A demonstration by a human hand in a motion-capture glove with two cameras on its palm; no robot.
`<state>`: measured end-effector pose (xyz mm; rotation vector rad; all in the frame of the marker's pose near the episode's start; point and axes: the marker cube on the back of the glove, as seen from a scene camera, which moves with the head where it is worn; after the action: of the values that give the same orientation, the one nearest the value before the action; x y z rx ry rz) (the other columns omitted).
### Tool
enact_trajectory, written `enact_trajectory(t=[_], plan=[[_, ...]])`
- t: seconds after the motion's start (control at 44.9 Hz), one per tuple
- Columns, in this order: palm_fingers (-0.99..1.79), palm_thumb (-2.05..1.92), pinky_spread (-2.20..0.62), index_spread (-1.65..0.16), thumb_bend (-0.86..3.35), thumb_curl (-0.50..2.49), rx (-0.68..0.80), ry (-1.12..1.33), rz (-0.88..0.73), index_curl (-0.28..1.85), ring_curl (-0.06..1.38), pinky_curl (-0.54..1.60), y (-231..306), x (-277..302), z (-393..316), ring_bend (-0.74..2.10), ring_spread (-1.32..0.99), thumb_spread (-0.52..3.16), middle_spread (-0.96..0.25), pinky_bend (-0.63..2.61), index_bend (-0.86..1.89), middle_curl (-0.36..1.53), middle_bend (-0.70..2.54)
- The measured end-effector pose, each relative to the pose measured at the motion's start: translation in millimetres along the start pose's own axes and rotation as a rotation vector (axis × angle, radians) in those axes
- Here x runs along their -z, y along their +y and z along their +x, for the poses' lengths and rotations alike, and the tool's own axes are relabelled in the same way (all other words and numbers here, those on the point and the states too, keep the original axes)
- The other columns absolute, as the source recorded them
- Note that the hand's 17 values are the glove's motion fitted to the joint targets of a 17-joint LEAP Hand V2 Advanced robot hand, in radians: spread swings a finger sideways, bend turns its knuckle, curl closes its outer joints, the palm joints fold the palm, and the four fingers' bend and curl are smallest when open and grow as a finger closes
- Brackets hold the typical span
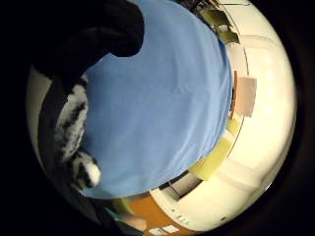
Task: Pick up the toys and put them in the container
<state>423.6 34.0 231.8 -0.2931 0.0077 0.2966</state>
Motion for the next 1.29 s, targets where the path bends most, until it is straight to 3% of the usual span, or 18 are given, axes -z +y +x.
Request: enact_trajectory(t=[0.134, 0.267, 0.29, 0.468, 0.535, 0.602, 0.646, 0.669, 0.758, 0.914, 1.293], plan=[[-0.09, -0.15, 0.01, -0.36, -0.11, 0.12, 0.001, 0.020, 0.006, 0.31, 0.20, 0.39, 6, -7, 0, 0.22, -0.11, 0.86, -0.14, 1.07, 0.13, 0.24, 0.10], [0.20, -0.13, -0.08, -0.39, -0.10, 0.13, -0.007, 0.034, 0.044, 0.29, 0.28, 0.39, 17, -13, -2, 0.56, -0.18, 0.87, -0.15, 1.08, 0.17, 0.21, 0.12], [0.14, -0.13, -0.08, -0.39, -0.10, 0.13, -0.009, 0.030, 0.054, 0.28, 0.27, 0.38, 19, -14, -2, 0.56, -0.18, 0.87, -0.15, 1.09, 0.15, 0.21, 0.12], [0.72, -0.04, -0.25, -0.41, -0.04, 0.16, -0.016, -0.034, 0.077, 0.34, 0.34, 0.34, 32, -18, 1, 0.78, -0.31, 0.94, -0.22, 1.01, 0.31, 0.24, 0.23], [0.66, -0.06, -0.28, -0.41, -0.06, 0.17, -0.016, -0.054, 0.079, 0.35, 0.34, 0.34, 36, -19, 1, 0.77, -0.33, 0.95, -0.23, 0.99, 0.30, 0.24, 0.19], [0.97, 0.17, -0.35, -0.40, 0.09, 0.22, -0.015, -0.065, 0.100, 0.38, 0.37, 0.34, 42, -19, 0, 0.82, -0.37, 1.09, -0.28, 0.99, 0.31, 0.29, 0.32], [0.91, 0.10, -0.36, -0.39, 0.04, 0.22, -0.012, -0.061, 0.116, 0.38, 0.35, 0.34, 44, -19, 0, 0.78, -0.38, 1.11, -0.29, 0.99, 0.30, 0.28, 0.28], [1.01, 0.32, -0.37, -0.39, 0.17, 0.28, -0.009, -0.056, 0.124, 0.39, 0.39, 0.35, 45, -18, -1, 0.86, -0.40, 1.11, -0.31, 0.98, 0.27, 0.31, 0.34], [1.12, 0.50, -0.40, -0.39, 0.25, 0.36, 0.001, -0.045, 0.137, 0.43, 0.40, 0.34, 47, -16, 0, 0.87, -0.43, 1.04, -0.36, 0.92, 0.32, 0.35, 0.43], [1.23, 0.55, -0.42, -0.39, 0.26, 0.45, -0.005, -0.062, 0.078, 0.51, 0.46, 0.35, 51, -12, 5, 0.98, -0.45, 0.93, -0.41, 0.86, 0.40, 0.43, 0.59], [1.11, 0.57, -0.44, -0.37, 0.23, 0.61, 0.029, -0.096, 0.087, 0.65, 0.53, 0.39, 54, 35, -6, 1.10, -0.44, 0.80, -0.45, 0.93, 0.38, 0.56, 0.73]])
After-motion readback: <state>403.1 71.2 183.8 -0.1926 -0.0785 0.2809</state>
